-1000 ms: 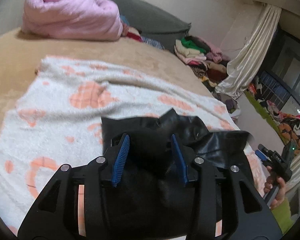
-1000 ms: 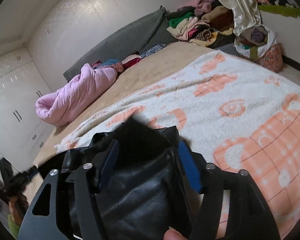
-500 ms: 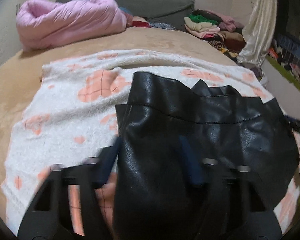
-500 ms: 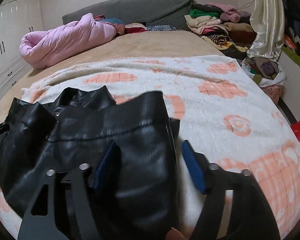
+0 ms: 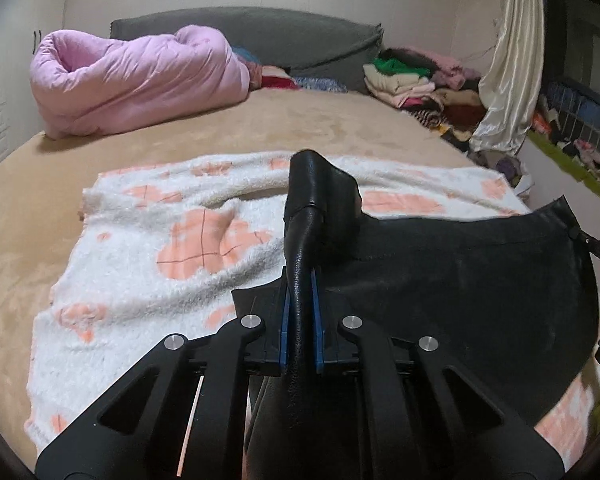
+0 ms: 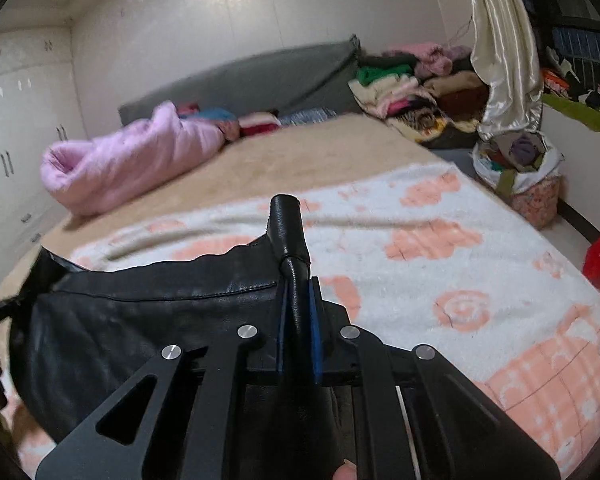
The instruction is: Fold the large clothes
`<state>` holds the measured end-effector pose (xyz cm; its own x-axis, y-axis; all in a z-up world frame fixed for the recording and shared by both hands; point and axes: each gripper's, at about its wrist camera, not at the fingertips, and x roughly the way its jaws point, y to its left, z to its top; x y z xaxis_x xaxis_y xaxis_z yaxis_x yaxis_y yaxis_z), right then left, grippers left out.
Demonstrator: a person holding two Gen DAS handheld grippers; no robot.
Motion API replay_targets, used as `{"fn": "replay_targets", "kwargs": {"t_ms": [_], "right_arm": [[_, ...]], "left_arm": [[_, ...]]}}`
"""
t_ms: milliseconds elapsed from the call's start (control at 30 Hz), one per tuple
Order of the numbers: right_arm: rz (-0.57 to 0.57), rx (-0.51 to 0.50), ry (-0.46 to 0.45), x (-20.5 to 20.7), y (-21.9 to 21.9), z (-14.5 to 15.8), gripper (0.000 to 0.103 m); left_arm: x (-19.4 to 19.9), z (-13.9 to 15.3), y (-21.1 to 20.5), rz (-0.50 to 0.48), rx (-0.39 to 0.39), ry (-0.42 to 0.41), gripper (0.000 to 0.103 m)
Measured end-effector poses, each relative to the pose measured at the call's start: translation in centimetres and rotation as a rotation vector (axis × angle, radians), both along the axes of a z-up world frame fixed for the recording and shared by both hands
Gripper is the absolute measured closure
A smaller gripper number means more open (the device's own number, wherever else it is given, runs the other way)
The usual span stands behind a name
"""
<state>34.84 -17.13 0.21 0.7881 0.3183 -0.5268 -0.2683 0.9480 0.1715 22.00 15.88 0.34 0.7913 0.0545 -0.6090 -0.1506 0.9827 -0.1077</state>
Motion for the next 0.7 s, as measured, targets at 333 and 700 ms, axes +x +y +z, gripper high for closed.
{"fn": "replay_targets", "kwargs": {"t_ms": [333,700], "right_arm": [[-0.053,-0.102,0.160,2.5,1.0,-5.5,0.088],[-0.059,-0.058,0.232,2.9,0.3,-6.9,0.078]], "left_arm": [[1.6,-4.7,1.2,0.028,-0.056,0.121,0.089],[1.5,-4.9,1.0,0.042,-0.053,0.136,0.084]]}}
